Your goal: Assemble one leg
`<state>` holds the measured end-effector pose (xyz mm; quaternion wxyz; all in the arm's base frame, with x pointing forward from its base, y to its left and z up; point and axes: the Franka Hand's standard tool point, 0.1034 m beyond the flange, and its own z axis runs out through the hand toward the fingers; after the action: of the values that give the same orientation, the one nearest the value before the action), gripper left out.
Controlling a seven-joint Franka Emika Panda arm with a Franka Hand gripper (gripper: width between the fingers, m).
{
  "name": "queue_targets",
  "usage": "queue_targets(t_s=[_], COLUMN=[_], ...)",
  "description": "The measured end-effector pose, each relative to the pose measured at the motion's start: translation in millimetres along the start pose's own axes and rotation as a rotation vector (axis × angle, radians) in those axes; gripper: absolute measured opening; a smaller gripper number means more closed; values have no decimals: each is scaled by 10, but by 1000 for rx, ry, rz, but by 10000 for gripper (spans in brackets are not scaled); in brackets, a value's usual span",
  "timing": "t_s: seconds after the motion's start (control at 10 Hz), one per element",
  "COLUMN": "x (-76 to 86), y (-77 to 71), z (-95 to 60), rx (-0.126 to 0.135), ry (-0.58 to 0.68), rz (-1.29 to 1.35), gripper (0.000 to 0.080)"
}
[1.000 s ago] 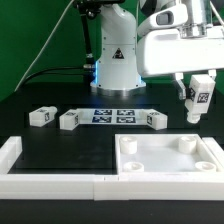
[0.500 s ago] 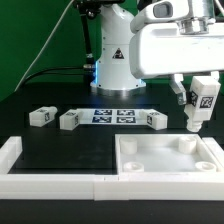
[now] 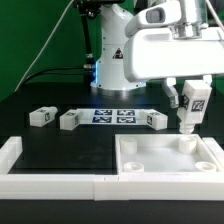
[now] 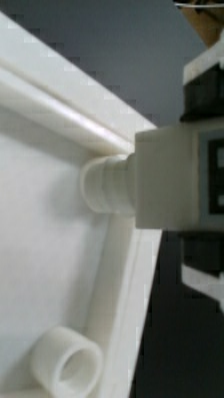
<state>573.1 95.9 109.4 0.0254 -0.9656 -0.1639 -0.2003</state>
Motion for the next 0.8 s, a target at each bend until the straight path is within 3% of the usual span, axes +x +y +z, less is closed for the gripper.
queue_targets(t_s=[0.5,0.7,0.8], x=[225,301,314], y=[10,-70,-32], z=[277,318,354], rx=[-2,7,3], ry=[70,73,85], rz=[7,5,-1], gripper=[290,290,290])
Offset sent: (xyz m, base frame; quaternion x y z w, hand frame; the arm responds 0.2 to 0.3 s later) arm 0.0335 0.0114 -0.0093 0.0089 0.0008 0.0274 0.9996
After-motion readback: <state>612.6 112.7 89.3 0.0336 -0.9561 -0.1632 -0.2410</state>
